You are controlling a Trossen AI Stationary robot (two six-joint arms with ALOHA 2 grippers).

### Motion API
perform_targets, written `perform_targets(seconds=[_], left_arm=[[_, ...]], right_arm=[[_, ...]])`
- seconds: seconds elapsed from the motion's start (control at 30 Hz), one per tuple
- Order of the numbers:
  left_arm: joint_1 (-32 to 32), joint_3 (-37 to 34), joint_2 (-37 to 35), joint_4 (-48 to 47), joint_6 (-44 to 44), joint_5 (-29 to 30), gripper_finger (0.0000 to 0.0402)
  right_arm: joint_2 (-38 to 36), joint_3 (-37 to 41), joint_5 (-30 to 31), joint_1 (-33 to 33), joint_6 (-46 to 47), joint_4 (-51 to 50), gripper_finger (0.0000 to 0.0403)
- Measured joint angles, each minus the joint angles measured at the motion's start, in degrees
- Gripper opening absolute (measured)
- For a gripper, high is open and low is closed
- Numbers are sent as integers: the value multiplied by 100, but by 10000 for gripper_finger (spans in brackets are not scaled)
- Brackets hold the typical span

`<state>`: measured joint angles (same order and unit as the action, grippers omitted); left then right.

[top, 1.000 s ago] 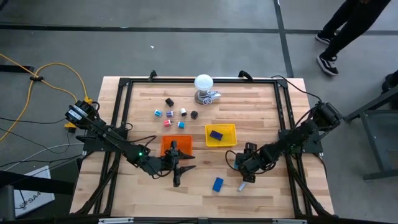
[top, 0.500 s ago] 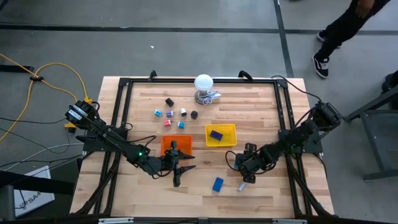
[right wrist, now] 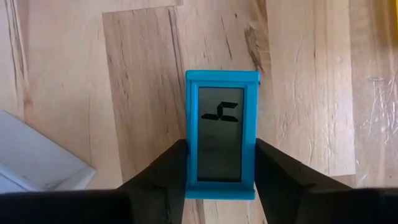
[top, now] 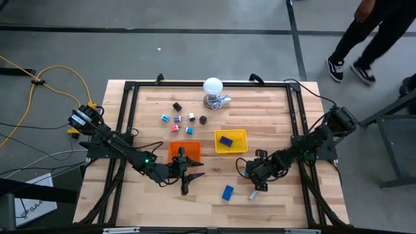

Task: Pick & Place Office items
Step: Put the light blue digital clock into the yellow bin

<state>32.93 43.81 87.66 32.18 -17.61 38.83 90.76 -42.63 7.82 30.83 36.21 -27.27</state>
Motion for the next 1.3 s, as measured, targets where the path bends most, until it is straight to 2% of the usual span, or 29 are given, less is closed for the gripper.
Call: perform_targets(seconds=[0.1, 0.4, 0.67, 0.97, 1.3], left_arm=[[0, -1, 0, 0, 0, 0, 165], [0, -1, 0, 0, 1, 0, 165], [0, -1, 0, 0, 2, 0, 165], [0, -2, 0, 4, 2, 2, 165], [0, -2, 0, 1, 2, 2, 165]], right_arm=[[0, 3, -7, 0, -27, 7, 155], [2, -29, -33, 0, -264, 34, 142], [22, -887, -139, -268, -1316, -148, 141], [15, -1937, -73, -1083, -2398, -306, 142], [11, -2052, -327, -2583, -2916, -1169, 143]])
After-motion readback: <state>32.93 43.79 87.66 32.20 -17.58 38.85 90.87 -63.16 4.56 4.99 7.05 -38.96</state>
